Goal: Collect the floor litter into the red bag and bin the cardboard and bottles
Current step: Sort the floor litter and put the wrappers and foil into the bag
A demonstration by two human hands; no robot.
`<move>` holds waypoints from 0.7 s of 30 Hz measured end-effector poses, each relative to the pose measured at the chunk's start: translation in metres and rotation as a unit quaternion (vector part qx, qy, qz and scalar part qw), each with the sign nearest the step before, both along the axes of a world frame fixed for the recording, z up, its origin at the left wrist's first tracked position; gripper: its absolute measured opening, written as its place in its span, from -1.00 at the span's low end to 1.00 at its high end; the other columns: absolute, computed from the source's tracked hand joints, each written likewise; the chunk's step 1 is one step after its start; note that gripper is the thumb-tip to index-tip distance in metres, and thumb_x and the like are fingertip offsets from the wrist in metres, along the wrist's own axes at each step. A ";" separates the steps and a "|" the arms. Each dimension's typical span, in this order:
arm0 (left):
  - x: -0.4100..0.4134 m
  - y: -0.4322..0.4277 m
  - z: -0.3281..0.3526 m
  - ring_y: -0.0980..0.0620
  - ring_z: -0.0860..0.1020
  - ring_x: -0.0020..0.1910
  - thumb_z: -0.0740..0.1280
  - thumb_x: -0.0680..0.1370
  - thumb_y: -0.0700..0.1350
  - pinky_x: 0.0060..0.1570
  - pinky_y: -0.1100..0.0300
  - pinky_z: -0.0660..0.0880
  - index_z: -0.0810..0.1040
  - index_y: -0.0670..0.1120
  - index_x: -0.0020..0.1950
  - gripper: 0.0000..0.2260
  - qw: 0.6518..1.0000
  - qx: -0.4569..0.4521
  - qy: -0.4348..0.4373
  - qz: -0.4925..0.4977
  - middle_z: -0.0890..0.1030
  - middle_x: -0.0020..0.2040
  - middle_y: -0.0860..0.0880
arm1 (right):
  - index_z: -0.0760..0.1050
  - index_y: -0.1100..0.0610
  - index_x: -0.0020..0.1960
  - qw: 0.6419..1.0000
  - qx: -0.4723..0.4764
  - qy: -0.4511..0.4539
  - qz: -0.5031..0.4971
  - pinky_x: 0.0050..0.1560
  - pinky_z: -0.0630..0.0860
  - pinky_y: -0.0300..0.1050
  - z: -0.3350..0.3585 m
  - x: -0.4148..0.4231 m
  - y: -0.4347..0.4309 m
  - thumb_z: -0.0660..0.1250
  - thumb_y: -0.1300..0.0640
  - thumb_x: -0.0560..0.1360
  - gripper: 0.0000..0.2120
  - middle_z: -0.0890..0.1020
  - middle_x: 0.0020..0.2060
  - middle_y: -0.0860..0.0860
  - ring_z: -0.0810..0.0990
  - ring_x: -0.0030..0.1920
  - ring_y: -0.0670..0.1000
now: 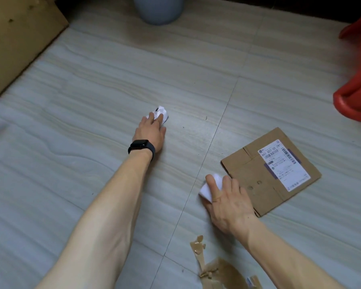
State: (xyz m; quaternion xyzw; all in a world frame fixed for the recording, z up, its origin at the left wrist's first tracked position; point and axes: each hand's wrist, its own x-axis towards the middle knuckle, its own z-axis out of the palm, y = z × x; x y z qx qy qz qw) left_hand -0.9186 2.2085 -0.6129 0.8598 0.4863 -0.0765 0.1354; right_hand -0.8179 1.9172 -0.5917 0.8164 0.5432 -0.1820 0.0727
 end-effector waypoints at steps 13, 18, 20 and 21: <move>-0.059 -0.158 0.025 -0.18 0.61 -0.11 0.17 0.62 -0.15 -0.27 0.09 0.37 0.50 0.18 0.22 -0.72 0.999 0.032 -0.026 0.012 0.64 -0.06 -0.04 | -0.10 -0.06 0.55 1.000 -0.026 -0.004 0.003 0.14 0.32 0.06 0.009 0.001 0.003 -0.06 -0.24 0.63 -0.43 0.29 0.26 0.16 0.32 0.15 0.16; -0.085 -0.240 0.031 -0.17 0.61 -0.06 0.10 0.65 -0.04 -0.27 0.10 0.32 0.42 0.23 0.30 -0.72 0.999 0.029 0.026 -0.024 0.65 0.00 -0.03 | -0.10 -0.06 0.55 1.000 -0.011 -0.017 -0.021 0.20 0.34 0.09 0.010 -0.007 -0.004 -0.04 -0.25 0.63 -0.42 0.29 0.30 0.19 0.33 0.21 0.19; -0.096 -0.271 0.035 -0.17 0.60 -0.02 0.09 0.67 0.00 -0.20 0.06 0.41 0.42 0.22 0.33 -0.72 0.999 0.015 0.044 -0.027 0.65 0.02 -0.04 | -0.09 -0.06 0.55 0.999 -0.015 0.012 -0.035 0.26 0.32 0.12 0.017 -0.006 -0.015 -0.03 -0.26 0.62 -0.41 0.29 0.33 0.22 0.32 0.26 0.23; -0.101 -0.284 0.036 -0.18 0.60 0.01 0.09 0.67 0.00 -0.16 0.05 0.44 0.43 0.21 0.33 -0.72 0.998 0.008 0.056 -0.029 0.66 0.03 -0.05 | -0.10 -0.05 0.56 0.999 -0.019 0.027 -0.043 0.29 0.31 0.14 0.018 -0.004 -0.021 -0.03 -0.26 0.62 -0.40 0.28 0.35 0.25 0.31 0.29 0.24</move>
